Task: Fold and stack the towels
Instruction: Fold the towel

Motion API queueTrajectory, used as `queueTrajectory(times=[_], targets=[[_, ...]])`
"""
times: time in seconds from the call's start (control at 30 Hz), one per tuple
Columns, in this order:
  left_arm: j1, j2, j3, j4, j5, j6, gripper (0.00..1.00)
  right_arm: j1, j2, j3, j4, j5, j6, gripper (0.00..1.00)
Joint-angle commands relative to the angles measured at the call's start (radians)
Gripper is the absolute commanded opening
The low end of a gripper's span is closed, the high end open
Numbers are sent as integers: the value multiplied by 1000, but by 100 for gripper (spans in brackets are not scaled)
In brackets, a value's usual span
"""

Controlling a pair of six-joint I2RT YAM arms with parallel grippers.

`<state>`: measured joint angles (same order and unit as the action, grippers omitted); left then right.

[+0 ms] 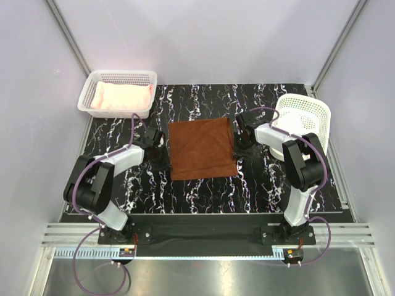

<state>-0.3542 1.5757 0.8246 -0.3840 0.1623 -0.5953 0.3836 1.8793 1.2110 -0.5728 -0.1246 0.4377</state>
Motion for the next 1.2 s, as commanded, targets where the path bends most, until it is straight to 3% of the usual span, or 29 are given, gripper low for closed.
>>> queueTrajectory(times=[0.0, 0.1, 0.33, 0.47, 0.63, 0.83, 0.97, 1.17], targets=[[-2, 9, 34, 37, 29, -1, 22, -3, -48, 5, -4, 2, -8, 27], [-8, 10, 42, 33, 29, -1, 17, -3, -54, 4, -4, -1, -4, 31], [-35, 14, 65, 14, 25, -3, 5, -2, -55, 2, -1, -9, 1, 22], [-52, 14, 90, -29, -32, -4, 0, -2, -66, 7, -7, 6, 1, 27], [-58, 18, 123, -102, -72, -17, 0, -2, -69, 10, -10, 6, 4, 13], [-72, 3, 145, -105, -67, -18, 16, -2, -75, 13, -13, 3, 9, 12], [-75, 10, 148, -87, -32, -21, 19, -2, -77, 18, -15, 0, 15, 19], [-78, 18, 145, -73, -27, -28, 24, -2, -83, 13, -15, -3, 15, 19]])
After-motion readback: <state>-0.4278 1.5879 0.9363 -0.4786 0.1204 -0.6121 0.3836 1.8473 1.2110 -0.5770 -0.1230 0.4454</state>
